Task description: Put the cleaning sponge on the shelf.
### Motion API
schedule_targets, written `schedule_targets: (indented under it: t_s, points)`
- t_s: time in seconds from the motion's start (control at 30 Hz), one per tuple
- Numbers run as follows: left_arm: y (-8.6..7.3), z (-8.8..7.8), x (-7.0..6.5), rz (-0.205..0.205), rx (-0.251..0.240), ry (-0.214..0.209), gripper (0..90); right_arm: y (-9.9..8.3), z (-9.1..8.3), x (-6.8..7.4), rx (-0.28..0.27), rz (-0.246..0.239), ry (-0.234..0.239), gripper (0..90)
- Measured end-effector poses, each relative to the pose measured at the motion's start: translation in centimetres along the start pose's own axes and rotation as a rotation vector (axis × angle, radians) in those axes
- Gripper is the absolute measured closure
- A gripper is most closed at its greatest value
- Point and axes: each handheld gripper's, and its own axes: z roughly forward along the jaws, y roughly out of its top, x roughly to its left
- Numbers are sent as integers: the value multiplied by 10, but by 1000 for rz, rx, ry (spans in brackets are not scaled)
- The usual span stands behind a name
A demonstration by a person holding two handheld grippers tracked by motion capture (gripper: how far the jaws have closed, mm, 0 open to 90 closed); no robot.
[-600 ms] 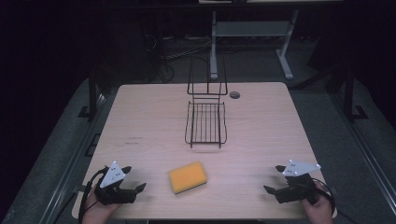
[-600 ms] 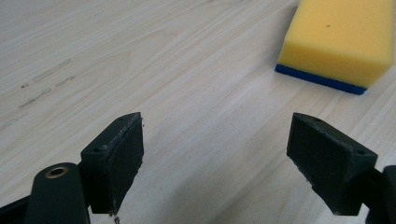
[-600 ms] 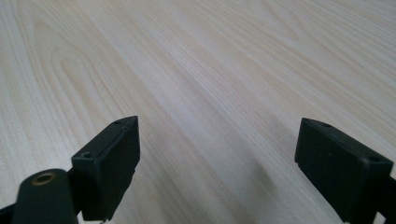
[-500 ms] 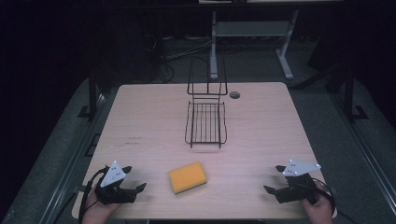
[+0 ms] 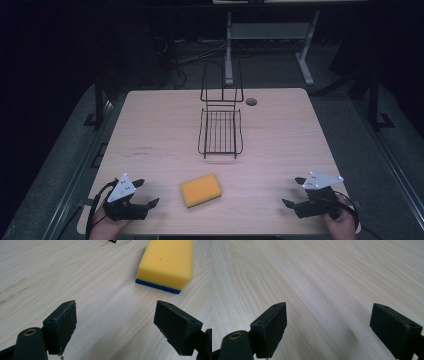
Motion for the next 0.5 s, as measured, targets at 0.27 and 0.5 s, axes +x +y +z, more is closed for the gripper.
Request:
schedule_targets:
  t_s: [0.27,0.5]
  points:
    - [4,3,-6,10,-5,-38,171,1,0,1,-3,-5,4,138]
    - [6,3,-9,17,-5,-46,169,1,1,1,-1,-6,4,138]
